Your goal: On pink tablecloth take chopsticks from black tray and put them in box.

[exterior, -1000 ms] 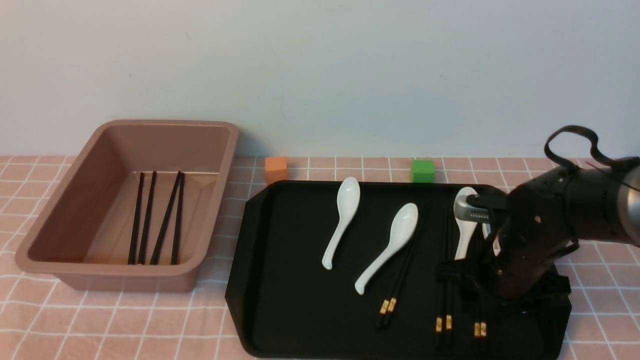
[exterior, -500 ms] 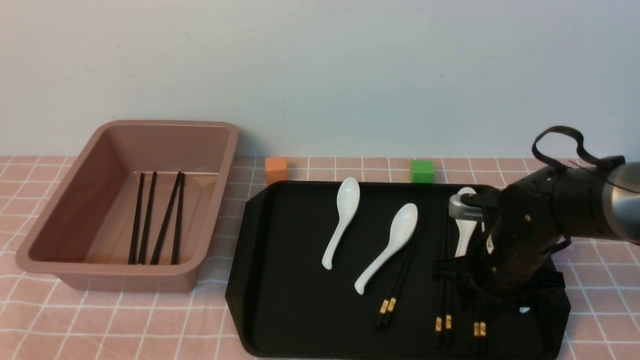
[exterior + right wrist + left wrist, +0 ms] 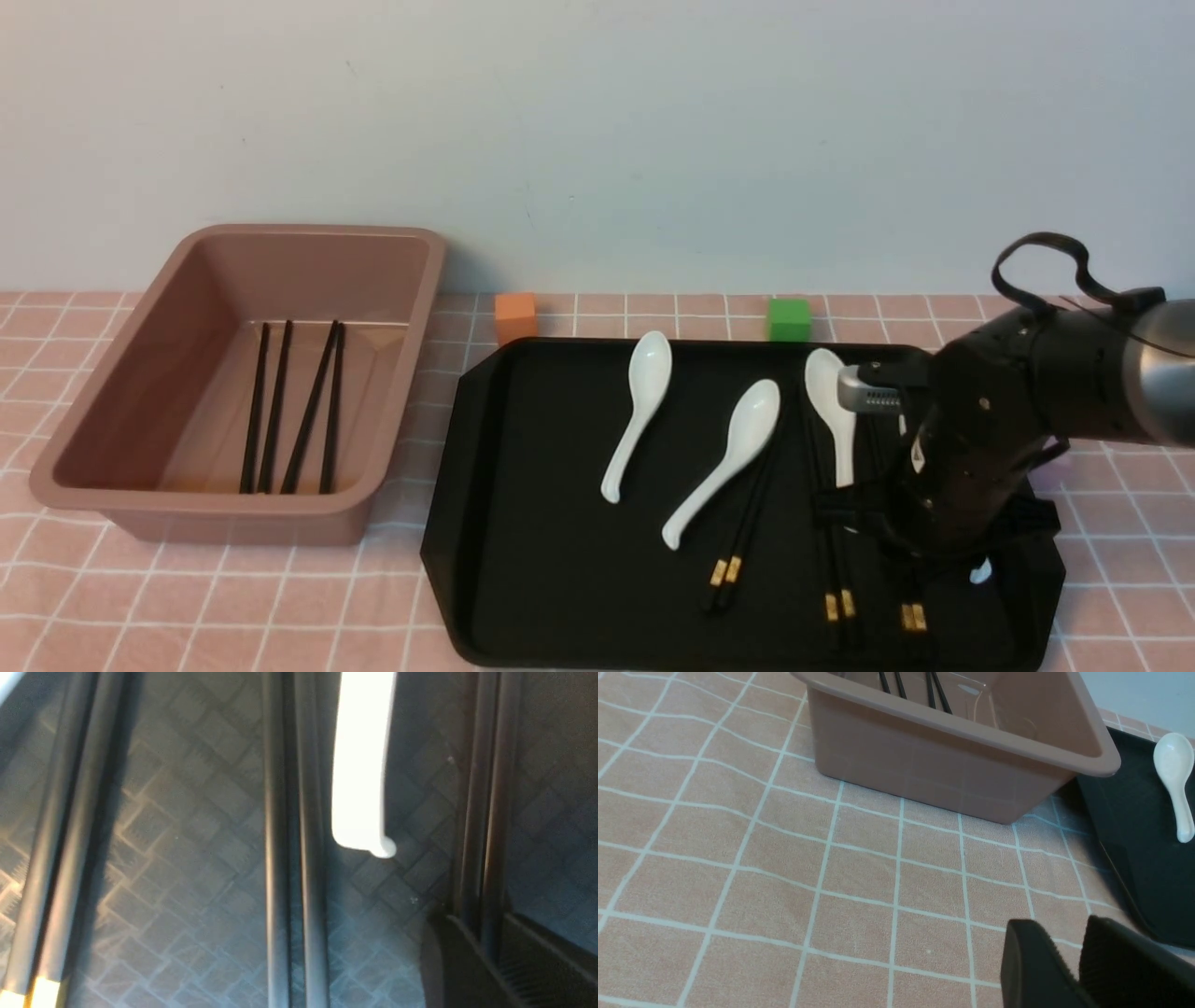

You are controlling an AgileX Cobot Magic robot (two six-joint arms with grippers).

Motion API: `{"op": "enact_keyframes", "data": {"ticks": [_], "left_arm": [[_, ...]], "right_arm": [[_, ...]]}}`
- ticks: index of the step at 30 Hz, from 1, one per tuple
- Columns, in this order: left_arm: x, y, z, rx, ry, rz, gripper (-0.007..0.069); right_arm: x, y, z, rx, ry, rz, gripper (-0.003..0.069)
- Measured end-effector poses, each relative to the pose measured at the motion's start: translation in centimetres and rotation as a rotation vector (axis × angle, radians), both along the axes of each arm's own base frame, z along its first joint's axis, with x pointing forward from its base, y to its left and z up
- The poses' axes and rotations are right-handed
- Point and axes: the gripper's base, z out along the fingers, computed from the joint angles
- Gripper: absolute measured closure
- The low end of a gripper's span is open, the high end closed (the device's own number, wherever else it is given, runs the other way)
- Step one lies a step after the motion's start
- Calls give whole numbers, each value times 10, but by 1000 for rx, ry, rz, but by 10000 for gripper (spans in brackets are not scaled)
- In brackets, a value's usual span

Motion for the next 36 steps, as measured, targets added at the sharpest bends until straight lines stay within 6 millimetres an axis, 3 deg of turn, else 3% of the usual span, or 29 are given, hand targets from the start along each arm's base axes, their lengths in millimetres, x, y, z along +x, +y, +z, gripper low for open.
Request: {"op": "enact_keyframes", "data": {"ticks": [10,14,23,28,33,34,36], "left_arm": [[0,0,0,0,0,0,441],[0,0,0,0,0,0,440],[0,0,0,0,0,0,438],[0,0,0,0,0,0,438],[0,0,0,0,0,0,438],[0,0,0,0,0,0,438],[0,0,0,0,0,0,438]], "right_arm": [[-11,-6,15,-41,28,59,526],[-24,-11,41,-49,28,81,526],[-51,-12,114,29,-180,108,526],[-62,18,137,120,-270,197,526],[-52,83,161,233,-380,368,526],[-49,84,162,235,-385,368,526],[-38,123,169,271,-423,452,526]]}}
